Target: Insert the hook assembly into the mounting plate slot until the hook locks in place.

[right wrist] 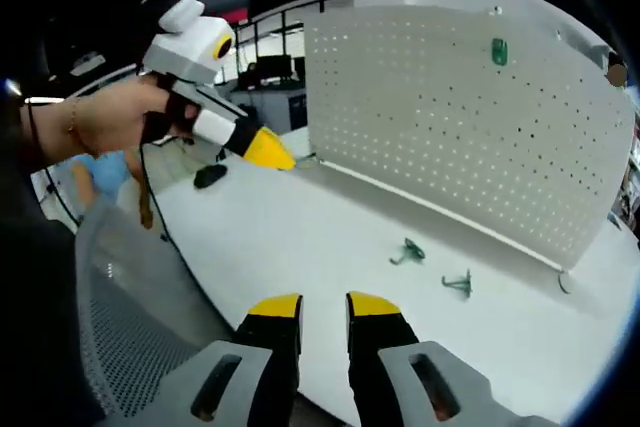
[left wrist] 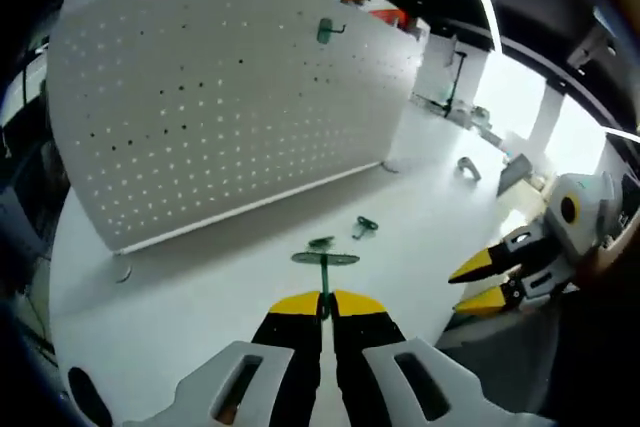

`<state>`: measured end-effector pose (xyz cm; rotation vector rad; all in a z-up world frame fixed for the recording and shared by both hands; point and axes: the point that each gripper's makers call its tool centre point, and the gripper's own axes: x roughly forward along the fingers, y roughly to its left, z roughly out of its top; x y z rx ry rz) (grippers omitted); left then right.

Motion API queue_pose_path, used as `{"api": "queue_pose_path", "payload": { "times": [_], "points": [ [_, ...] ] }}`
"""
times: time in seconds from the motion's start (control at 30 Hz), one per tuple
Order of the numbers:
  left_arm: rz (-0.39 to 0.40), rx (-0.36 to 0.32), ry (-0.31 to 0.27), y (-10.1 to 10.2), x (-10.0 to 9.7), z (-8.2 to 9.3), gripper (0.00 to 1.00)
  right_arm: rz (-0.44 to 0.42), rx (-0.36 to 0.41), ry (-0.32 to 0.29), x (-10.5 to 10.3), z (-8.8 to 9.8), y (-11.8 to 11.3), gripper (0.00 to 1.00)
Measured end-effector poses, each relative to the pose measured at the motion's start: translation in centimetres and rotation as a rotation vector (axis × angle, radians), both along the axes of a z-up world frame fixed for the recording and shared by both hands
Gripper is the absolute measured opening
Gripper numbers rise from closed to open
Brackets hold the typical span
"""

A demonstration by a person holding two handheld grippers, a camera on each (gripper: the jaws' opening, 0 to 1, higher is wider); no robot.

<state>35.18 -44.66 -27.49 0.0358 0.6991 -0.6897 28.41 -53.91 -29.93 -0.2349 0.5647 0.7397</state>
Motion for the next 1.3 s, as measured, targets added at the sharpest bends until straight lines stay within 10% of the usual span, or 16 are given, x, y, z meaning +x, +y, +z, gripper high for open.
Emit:
{"api": "queue_pose_path", "payload": {
  "times": [0.67,1.3],
  "points": [
    [-0.067,0.065,0.051,-1.8,-3.6,-0.9,0.02,0.102,-0.011,-0.084,2.4,2.8,4.5,0.16],
    [-0.108,0.094,0.042,-2.7,-4.5,-0.7,0.02,0.147,-0.12,-0.057,3.6,1.6,5.4,0.14]
  ]
}}
